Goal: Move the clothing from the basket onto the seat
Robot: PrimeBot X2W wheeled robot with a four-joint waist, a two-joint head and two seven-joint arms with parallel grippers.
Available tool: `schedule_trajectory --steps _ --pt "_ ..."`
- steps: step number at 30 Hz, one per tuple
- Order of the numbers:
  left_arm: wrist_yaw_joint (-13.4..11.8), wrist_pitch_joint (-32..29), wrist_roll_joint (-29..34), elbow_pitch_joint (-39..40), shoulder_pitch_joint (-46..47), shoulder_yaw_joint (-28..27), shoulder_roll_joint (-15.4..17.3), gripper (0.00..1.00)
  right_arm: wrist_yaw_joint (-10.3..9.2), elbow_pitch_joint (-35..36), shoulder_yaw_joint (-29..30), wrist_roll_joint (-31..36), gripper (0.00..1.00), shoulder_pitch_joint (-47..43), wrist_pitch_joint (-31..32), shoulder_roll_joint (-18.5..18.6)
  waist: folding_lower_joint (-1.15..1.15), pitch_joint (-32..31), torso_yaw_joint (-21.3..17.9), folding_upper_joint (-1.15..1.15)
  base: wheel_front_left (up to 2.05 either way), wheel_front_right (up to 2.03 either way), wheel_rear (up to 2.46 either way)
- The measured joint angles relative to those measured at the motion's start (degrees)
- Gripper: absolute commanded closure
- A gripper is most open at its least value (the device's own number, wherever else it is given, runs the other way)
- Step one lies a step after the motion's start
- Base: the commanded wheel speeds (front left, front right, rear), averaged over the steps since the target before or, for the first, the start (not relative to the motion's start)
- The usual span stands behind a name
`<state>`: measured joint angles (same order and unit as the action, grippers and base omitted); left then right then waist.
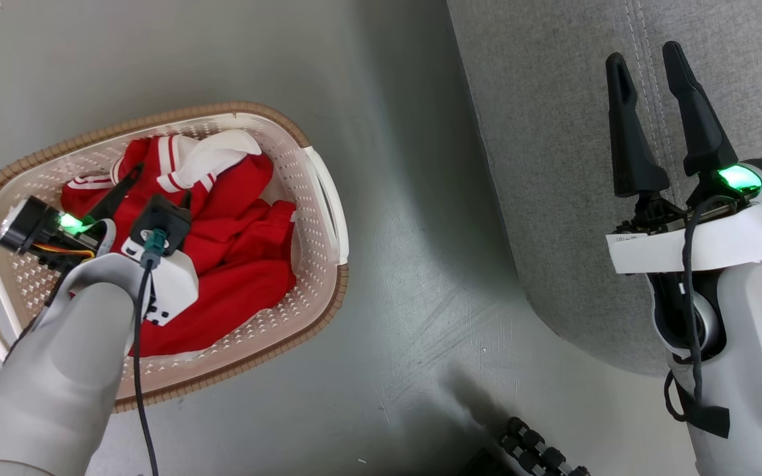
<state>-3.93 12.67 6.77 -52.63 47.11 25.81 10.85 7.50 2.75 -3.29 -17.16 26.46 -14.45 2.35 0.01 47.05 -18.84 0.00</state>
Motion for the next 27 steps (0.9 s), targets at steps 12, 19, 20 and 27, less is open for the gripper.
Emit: schedule_trajectory --steps 12,19,20,27 --pt "-1.23 0.01 0.91 -2.91 2.07 0.01 1.04 0.0 0.0 -0.87 -0.04 -0.01 0.0 2.24 0.0 0.01 0.0 2.48 -0.79 0.0 0.0 0.0 0.0" --pt "-1.52 0.11 0.99 -4.02 3.05 0.48 0.58 0.86 0.0 -0.98 0.02 -0.01 0.0 2.31 0.0 0.01 0.0 3.21 -0.42 0.0 0.0 0.0 0.0" --pt "-1.69 0.22 1.21 -4.25 3.05 0.7 0.54 1.0 0.0 -1.04 0.02 -0.01 0.0 2.35 0.0 0.01 0.0 3.25 -0.33 0.0 0.0 0.0 0.0" --pt "-1.94 0.55 1.09 -5.2 3.05 0.7 0.1 1.0 0.0 -1.46 0.4 0.0 0.0 3.47 0.0 0.0 0.0 3.01 0.18 0.0 0.0 0.0 0.0"
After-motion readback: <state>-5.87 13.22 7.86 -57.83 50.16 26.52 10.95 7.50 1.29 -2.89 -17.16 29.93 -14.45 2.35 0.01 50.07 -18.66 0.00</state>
